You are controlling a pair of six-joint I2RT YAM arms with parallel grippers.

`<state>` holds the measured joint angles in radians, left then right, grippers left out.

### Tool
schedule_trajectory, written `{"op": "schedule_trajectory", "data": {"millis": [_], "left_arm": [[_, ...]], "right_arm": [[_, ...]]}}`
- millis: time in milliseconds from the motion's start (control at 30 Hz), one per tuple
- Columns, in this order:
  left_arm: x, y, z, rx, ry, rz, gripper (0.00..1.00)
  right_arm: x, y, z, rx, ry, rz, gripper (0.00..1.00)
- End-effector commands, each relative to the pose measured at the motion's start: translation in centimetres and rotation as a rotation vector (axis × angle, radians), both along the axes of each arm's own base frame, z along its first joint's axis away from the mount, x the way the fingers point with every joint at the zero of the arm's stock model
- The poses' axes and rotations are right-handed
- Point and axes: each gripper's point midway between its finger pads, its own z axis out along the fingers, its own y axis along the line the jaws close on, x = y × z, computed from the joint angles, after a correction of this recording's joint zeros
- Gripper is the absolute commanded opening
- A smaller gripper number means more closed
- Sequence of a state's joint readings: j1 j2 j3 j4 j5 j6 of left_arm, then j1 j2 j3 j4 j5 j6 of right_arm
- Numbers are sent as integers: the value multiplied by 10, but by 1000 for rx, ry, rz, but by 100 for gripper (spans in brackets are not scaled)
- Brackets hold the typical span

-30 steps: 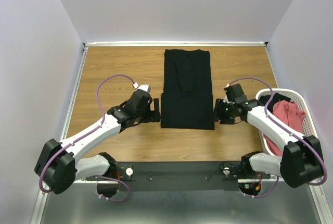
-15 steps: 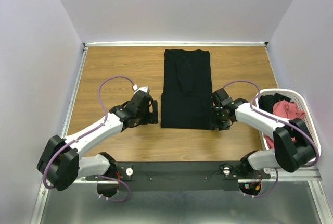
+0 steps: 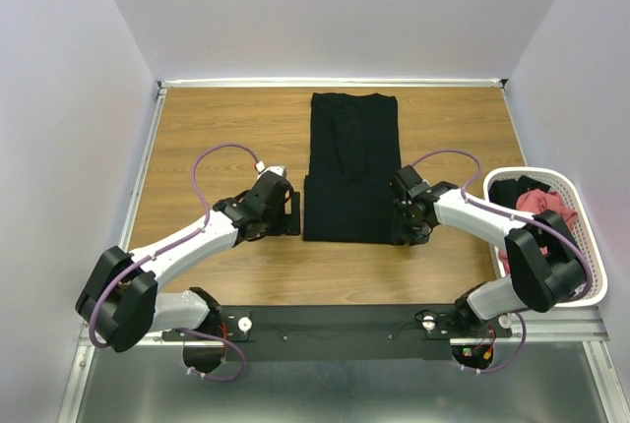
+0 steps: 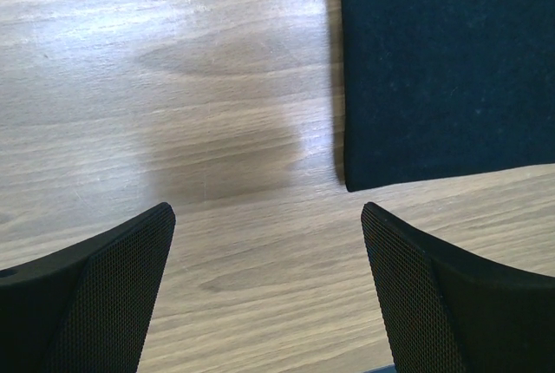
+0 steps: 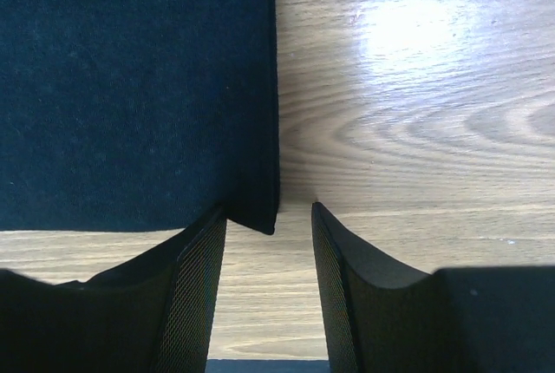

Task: Fold and stack the t-shirts
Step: Fold the tshirt

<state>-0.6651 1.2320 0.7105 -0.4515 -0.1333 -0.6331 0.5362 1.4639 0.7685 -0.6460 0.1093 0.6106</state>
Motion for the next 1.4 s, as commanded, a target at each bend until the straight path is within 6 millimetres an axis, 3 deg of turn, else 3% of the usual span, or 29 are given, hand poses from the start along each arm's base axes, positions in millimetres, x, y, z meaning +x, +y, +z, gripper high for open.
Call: {"op": "schedule_trajectory", "data": {"millis": [0,167,267,367,733,833,1000,1367], "left_arm": [[1,-8,1,-6,-2,-27,96],[1,-13,-4,-3,22,-44,96],[0,-17,-6,-2,34,-56,95],[0,-21,-9,4,49,-65,96],[10,-32,-15,18,96,14,95],[13,-35,-19,36,111,25,85],[7,-46,-29,75,148,10,76],[-9,-56,-52,153,232,-30,73]], "right_arm": [[-10,-12,-22,-83,46,-22,51],[-25,-19,-35,-108,101,-13,39],[-31,-20,-40,-100,115,-11,25],[-31,-19,-40,-94,113,-1,1],[-25,-14,-32,-67,84,23,0],[-22,-12,-29,-58,70,29,1],[-21,-12,-27,-52,62,34,0],[-21,-9,-22,-32,49,42,1]]}}
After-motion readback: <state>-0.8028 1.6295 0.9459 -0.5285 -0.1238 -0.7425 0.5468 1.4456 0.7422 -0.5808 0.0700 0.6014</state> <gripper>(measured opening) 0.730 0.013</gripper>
